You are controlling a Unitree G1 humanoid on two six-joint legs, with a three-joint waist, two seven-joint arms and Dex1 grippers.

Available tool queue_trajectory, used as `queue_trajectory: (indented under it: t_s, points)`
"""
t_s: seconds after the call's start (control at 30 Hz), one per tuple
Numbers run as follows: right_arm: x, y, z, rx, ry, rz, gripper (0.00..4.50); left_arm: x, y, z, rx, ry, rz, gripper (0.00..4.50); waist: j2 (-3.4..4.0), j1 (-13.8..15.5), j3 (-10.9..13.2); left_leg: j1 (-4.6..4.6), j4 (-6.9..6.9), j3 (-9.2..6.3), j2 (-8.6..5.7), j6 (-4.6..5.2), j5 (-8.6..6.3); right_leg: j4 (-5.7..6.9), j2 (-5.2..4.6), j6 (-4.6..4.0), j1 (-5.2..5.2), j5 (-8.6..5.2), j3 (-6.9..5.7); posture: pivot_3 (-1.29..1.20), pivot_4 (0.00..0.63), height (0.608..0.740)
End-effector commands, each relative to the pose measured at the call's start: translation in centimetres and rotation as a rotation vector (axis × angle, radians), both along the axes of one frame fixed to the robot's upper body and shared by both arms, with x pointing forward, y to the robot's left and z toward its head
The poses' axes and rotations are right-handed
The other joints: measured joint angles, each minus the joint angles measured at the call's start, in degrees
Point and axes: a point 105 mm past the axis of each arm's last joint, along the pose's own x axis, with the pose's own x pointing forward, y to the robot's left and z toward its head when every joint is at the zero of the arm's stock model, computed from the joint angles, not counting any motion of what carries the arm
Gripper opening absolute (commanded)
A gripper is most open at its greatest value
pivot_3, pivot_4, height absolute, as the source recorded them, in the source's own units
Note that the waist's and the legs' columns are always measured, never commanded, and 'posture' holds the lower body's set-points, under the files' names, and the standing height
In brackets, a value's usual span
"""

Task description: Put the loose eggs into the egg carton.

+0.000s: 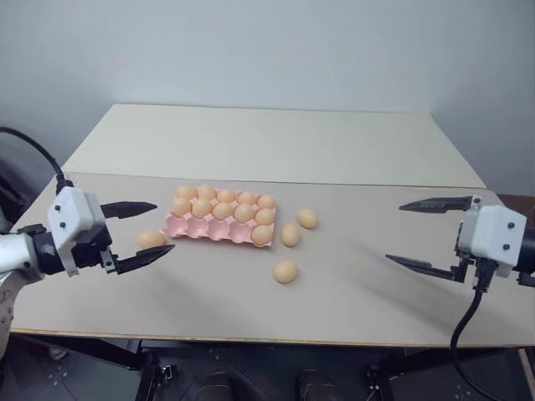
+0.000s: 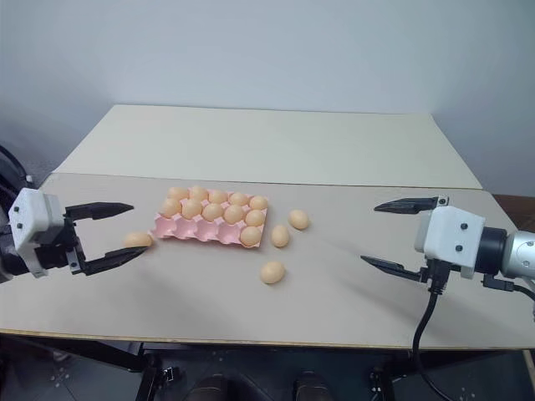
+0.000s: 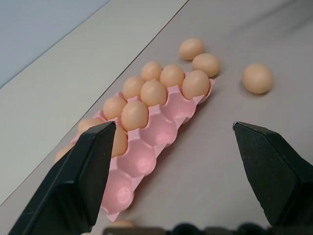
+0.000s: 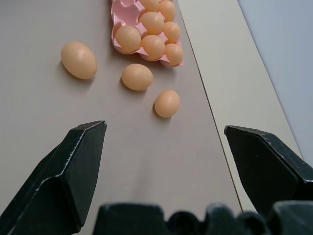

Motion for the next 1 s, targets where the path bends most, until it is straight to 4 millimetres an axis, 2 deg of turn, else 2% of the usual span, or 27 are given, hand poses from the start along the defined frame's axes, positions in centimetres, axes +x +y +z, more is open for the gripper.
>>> queue_trajectory:
  t_s: [0.03,0.33,0.53,0.73,0.87,1.0]
  points:
    - [-0.2,0.4,0.6,-0.012,-0.03,0.02,4.5,-0.4,0.0,1.1,0.004,-0.03,-0.007,4.15,0.0,0.0,0.0,0.01,0.0,0.0,0.0,0.0,0.0,0.0,0.0,0.0,0.0,0.0,0.0,0.0,0.15,0.74]
    - [-0.2,0.5,0.4,-0.007,-0.021,0.008,4.5,0.1,-0.1,1.2,0.008,-0.053,-0.011,4.15,0.0,0.02,0.0,0.0,0.0,0.0,0.0,0.0,0.0,0.0,0.0,0.0,0.0,0.0,0.0,0.0,0.15,0.74]
    - [-0.2,1.6,-0.7,0.045,0.043,0.012,4.5,0.5,-0.8,0.5,0.033,-0.044,-0.048,4.15,0.0,0.02,0.0,0.01,0.0,0.0,0.0,0.0,0.0,0.01,0.0,0.0,0.01,0.0,0.0,0.0,0.15,0.74]
    - [-0.8,4.7,-3.1,0.133,0.204,0.008,4.5,0.4,-2.0,-1.4,0.047,0.038,-0.115,4.15,0.0,-0.03,0.0,-0.01,0.0,0.0,0.0,0.0,0.0,0.01,0.01,0.0,-0.02,0.0,0.01,0.0,0.15,0.74]
    - [-0.4,7.1,-4.7,0.155,0.249,0.067,4.5,0.7,-3.1,-1.0,0.039,0.037,-0.167,4.15,-0.04,0.0,-0.02,-0.01,0.03,-0.01,0.0,0.0,0.0,0.01,0.01,0.0,0.0,0.0,-0.01,0.0,0.15,0.74]
    - [0.2,9.4,-6.0,0.154,0.257,0.136,4.5,1.0,-3.1,-1.0,0.051,0.048,-0.175,4.15,-0.04,-0.29,-0.02,-0.03,0.01,-0.01,-0.01,0.0,0.0,0.0,0.02,0.0,-0.05,0.0,0.0,0.0,0.15,0.74]
